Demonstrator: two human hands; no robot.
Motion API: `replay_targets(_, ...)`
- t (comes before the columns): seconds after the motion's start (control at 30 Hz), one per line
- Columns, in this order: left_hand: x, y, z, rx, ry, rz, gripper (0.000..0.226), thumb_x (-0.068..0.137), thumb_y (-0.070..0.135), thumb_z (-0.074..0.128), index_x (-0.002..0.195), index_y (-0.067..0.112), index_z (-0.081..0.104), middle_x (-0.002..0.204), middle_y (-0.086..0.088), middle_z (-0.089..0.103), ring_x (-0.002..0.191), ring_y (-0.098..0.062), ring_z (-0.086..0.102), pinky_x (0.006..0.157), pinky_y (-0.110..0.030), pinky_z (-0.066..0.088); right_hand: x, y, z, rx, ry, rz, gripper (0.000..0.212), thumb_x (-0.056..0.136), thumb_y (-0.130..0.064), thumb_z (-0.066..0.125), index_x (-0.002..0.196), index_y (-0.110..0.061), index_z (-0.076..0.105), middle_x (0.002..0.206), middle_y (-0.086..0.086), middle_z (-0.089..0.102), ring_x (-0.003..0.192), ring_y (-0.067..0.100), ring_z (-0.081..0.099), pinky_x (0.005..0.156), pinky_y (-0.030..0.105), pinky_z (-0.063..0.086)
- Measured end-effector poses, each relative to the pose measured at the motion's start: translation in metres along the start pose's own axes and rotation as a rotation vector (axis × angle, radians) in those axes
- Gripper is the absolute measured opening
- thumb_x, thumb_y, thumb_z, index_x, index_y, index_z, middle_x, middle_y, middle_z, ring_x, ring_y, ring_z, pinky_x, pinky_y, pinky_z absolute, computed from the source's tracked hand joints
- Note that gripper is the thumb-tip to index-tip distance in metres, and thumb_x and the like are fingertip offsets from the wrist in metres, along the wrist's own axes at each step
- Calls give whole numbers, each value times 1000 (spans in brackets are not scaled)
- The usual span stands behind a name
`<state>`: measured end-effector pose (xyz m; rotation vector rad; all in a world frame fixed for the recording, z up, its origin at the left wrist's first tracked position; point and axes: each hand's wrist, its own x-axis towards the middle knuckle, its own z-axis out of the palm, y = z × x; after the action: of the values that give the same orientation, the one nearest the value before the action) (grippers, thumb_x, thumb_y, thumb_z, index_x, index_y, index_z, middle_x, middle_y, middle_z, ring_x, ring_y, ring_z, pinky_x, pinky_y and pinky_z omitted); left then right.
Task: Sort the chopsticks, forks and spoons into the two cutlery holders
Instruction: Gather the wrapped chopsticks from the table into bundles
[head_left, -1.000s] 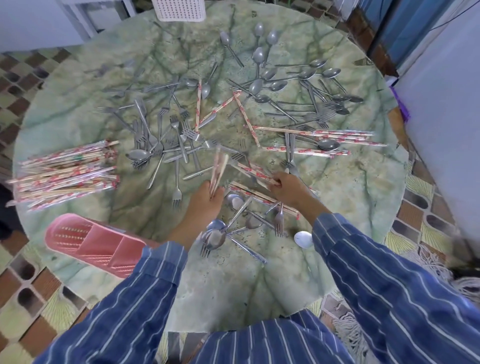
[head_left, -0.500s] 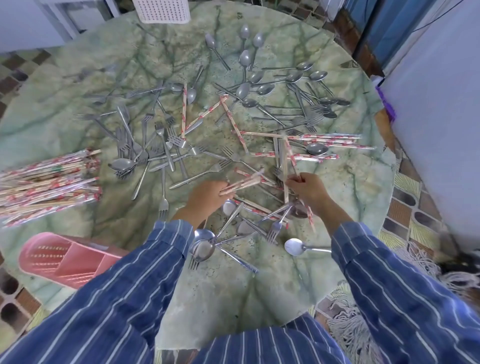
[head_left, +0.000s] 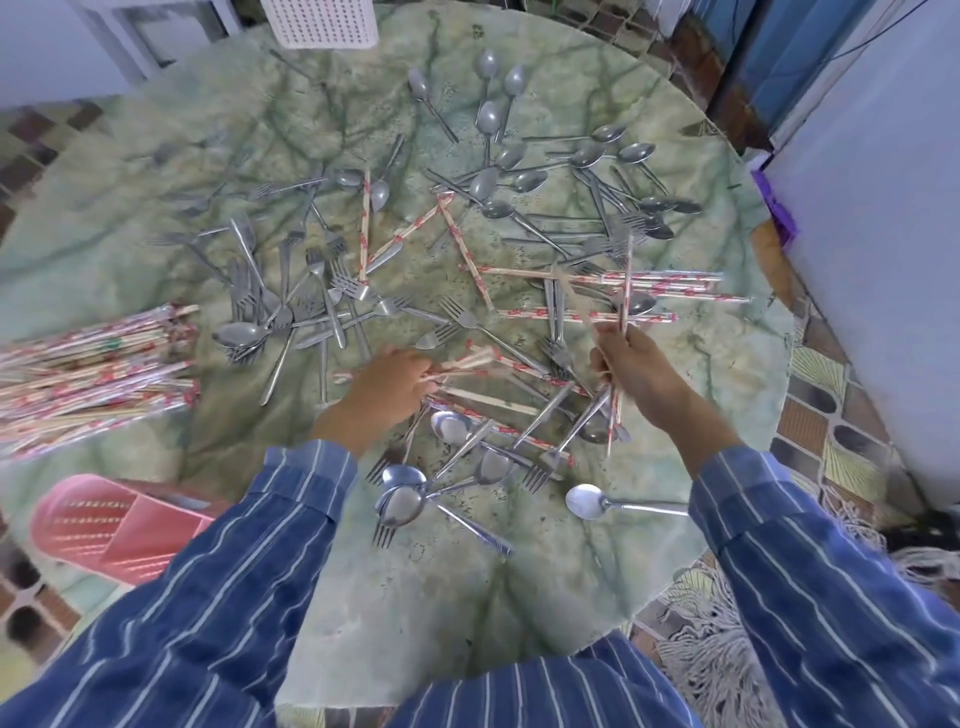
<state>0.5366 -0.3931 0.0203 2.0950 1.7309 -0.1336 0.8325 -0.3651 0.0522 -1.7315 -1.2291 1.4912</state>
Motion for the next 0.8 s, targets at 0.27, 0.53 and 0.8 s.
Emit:
replay_targets(0.27,-31,-54,-25,-276,89,-384,20,101,14,40,114,6,52,92,-16,59,70,-26,52,63,-32,41,-15,11,54,-283,-250,57,9,97,-16,48,97,-7,49,72,6,52,60,18,51,51,26,45)
replay_targets(0.53,-40,-42,-26,-826,411,-488,31,96,52,41,93,25,56,73,4,56,70,-22,56,67,-34,45,-14,34,100,-992,-240,-120,15,82,-16,61,95,-14,54,76,-1,54,76,21,62,61,28,49)
replay_targets(0.8,-29,-20,-24,-1116,416,-469,21,102,21,40,113,5,48,82,3,68,68,-14,70,68,-26,54,-7,42,88,-765,-123,-74,18,85,-22,64,91,-6,59,80,4,61,66,19,57,57,27,47)
